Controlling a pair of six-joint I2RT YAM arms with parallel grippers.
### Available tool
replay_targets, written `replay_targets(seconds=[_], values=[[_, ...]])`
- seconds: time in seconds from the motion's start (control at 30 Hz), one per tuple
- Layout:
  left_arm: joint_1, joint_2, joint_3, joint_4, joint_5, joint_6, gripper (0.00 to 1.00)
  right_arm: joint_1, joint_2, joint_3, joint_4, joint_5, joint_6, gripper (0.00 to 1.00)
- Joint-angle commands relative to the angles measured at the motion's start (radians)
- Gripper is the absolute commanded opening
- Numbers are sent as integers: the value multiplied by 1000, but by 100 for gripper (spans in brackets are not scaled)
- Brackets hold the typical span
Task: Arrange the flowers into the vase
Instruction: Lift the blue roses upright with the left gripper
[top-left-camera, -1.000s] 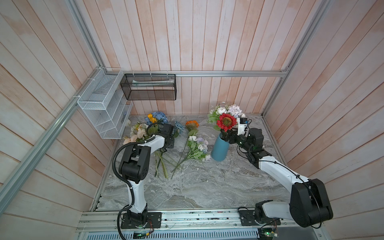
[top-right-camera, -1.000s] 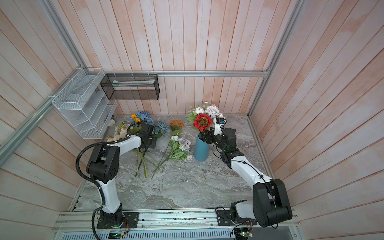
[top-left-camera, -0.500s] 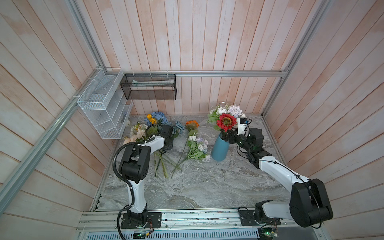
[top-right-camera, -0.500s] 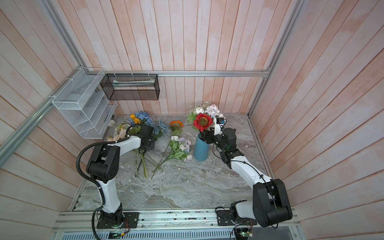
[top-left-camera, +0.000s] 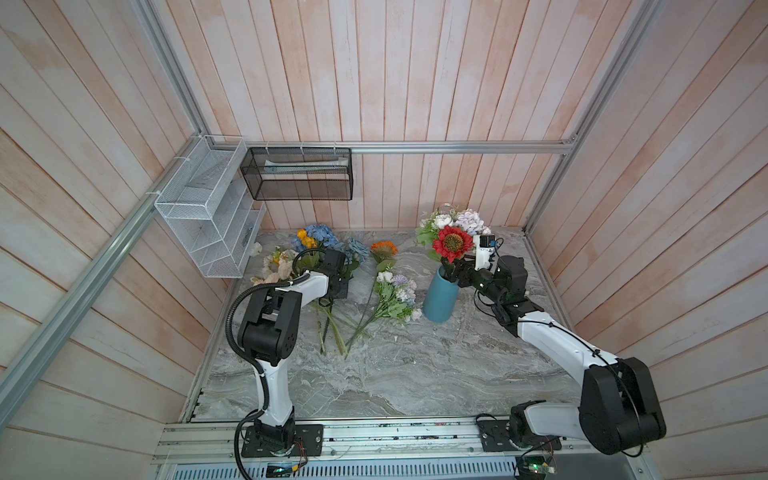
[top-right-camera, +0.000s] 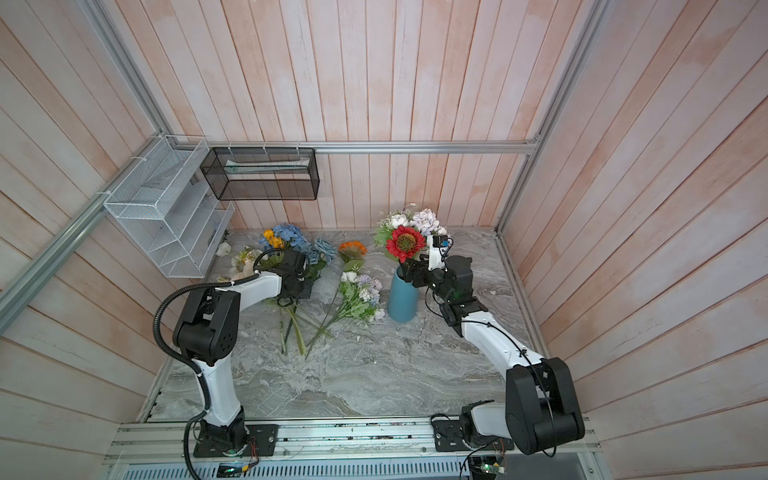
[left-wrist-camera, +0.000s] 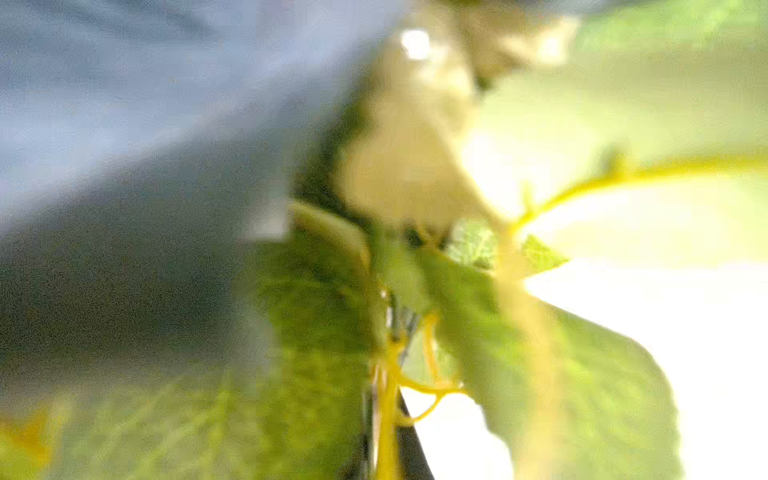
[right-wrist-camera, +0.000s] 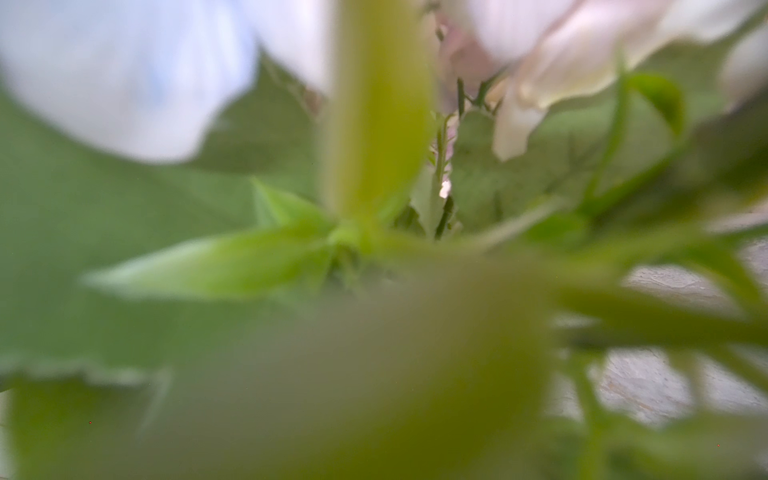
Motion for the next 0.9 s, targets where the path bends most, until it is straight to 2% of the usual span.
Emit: replay_targets(seconds=[0.0, 0.07, 0.4, 0.63, 0.87], values=[[-13, -71, -18, 50, 54, -3, 6, 7, -18, 32, -18, 12, -9, 78], [-15, -102, -25, 70, 82, -10, 0, 7, -21, 29, -18, 13, -8, 78], [-20, -337, -112, 242, 241, -49, 0, 7, -27, 21, -17, 18, -7, 78], [-21, -540, -311, 531, 346, -72, 0, 6, -32, 15, -12, 16, -2, 78], [-21, -651, -459, 751, 382, -81, 0, 7, -39, 8, -12, 17, 0, 78]])
